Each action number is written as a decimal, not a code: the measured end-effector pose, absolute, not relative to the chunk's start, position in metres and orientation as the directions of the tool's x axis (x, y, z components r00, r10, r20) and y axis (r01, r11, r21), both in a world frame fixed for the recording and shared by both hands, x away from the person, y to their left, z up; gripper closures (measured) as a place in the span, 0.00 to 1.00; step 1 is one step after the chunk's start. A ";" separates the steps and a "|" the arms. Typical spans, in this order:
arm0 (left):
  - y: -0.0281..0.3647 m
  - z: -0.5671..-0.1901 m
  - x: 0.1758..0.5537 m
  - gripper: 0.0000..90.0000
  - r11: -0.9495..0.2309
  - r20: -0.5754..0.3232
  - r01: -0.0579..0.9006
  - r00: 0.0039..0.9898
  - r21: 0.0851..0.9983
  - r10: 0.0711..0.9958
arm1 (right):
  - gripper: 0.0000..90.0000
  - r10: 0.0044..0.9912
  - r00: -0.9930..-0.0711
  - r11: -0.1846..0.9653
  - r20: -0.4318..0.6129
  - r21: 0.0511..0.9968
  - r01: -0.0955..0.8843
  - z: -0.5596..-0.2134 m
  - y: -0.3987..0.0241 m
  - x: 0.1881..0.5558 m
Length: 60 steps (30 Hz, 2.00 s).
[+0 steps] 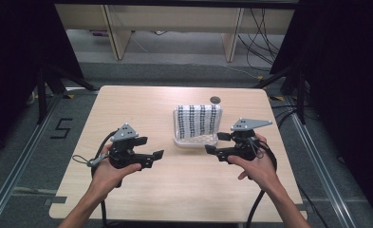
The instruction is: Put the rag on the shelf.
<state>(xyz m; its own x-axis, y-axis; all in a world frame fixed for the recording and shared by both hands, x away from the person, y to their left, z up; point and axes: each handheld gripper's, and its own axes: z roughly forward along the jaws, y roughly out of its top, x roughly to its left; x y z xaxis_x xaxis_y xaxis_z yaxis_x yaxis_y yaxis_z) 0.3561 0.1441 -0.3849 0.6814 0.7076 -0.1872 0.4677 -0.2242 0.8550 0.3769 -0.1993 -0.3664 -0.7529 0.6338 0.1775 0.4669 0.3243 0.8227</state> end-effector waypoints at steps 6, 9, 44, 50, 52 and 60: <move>0.145 -0.393 0.352 0.23 -0.239 -0.175 0.473 0.676 0.848 0.716 | 0.34 0.623 -0.763 0.335 0.174 0.821 0.461 -0.374 -0.199 0.373; 0.145 -0.399 0.350 0.23 -0.242 -0.176 0.476 0.676 0.846 0.716 | 0.34 0.617 -0.768 0.341 0.169 0.823 0.454 -0.378 -0.199 0.372; 0.150 -0.436 0.325 0.22 -0.274 -0.157 0.469 0.692 0.840 0.704 | 0.33 0.616 -0.772 0.351 0.160 0.821 0.450 -0.406 -0.203 0.340; 0.155 -0.440 0.320 0.22 -0.272 -0.156 0.473 0.686 0.838 0.711 | 0.33 0.628 -0.759 0.340 0.174 0.815 0.468 -0.413 -0.202 0.333; 0.156 -0.442 0.318 0.22 -0.269 -0.158 0.475 0.683 0.838 0.713 | 0.33 0.621 -0.765 0.347 0.168 0.817 0.461 -0.417 -0.203 0.333; 0.158 -0.451 0.310 0.22 -0.288 -0.154 0.478 0.692 0.830 0.706 | 0.33 0.621 -0.758 0.334 0.200 0.808 0.486 -0.430 -0.207 0.329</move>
